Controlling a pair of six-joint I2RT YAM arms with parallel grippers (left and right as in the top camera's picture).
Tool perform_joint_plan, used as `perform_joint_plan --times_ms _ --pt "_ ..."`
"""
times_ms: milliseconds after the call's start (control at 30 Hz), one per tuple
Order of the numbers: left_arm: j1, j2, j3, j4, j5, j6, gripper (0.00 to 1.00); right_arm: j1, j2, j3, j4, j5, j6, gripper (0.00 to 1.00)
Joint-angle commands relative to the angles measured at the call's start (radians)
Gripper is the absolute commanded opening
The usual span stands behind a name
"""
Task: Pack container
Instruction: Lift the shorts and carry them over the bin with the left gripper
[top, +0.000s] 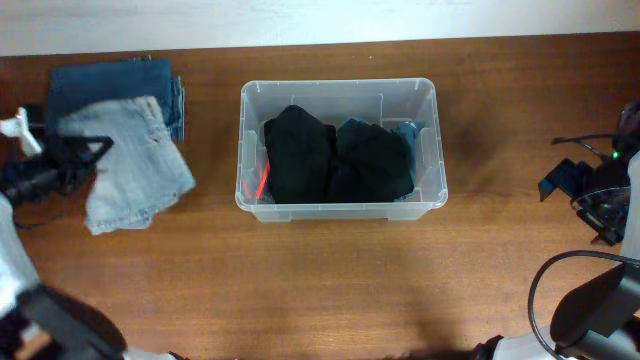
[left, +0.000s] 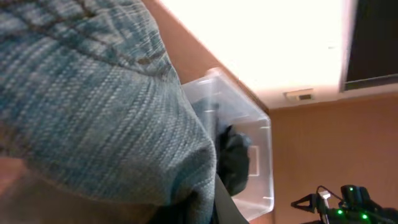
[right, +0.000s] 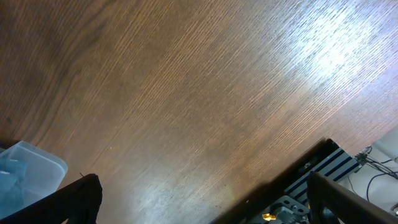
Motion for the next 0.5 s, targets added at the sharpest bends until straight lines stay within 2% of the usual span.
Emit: perform_joint_plan --times_ms 0,267,467 --pt "0.003 -0.218 0.039 0.000 0.113 -0.078 0.01 -0.003 -0.005 -0.002 0.000 0.001 0.009 0.98" --pt "-0.049 -0.489 0.048 0.066 0.099 -0.197 0.01 -0.003 -0.005 -0.002 0.000 0.001 0.009 0.98" --pt "-0.304 -0.548 0.048 0.251 -0.001 -0.365 0.01 -0.003 -0.005 -0.002 0.000 0.001 0.009 0.98"
